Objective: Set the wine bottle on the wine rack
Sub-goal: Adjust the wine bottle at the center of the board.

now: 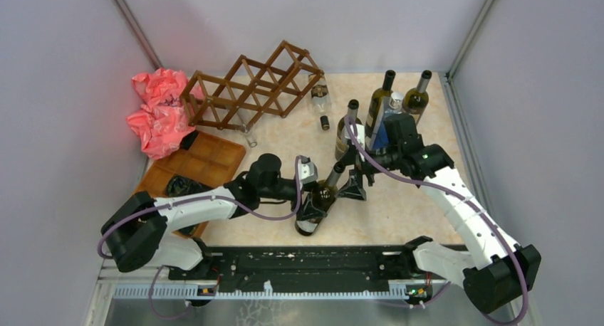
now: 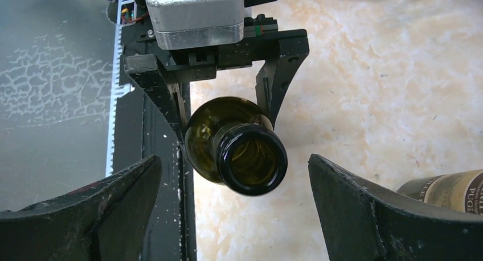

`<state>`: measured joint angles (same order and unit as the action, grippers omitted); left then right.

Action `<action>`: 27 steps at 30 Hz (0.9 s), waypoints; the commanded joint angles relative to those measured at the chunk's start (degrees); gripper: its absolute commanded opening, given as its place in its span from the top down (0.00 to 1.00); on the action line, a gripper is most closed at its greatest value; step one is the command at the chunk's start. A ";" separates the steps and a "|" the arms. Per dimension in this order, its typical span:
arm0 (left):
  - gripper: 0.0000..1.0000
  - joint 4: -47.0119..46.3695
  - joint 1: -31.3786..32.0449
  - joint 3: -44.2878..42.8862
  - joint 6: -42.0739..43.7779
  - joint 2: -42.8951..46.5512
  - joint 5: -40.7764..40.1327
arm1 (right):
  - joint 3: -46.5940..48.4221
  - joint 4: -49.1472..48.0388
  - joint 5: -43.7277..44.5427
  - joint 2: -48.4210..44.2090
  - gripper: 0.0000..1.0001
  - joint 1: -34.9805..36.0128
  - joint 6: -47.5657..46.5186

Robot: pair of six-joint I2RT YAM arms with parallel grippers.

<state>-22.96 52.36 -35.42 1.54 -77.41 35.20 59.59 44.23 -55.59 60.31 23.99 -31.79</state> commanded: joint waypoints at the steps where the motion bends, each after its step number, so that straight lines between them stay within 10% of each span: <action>1: 1.00 3.62 0.02 -1.35 0.00 -2.21 3.62 | -0.90 -5.19 -2.10 0.30 0.02 0.67 2.77; 27: 1.00 1.86 0.02 -2.61 -1.45 -5.20 6.22 | -3.22 -13.43 -4.20 1.99 0.02 0.74 9.93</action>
<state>-22.74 52.36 -37.60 -0.43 -81.28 39.68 55.88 34.26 -58.41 62.33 24.01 -23.35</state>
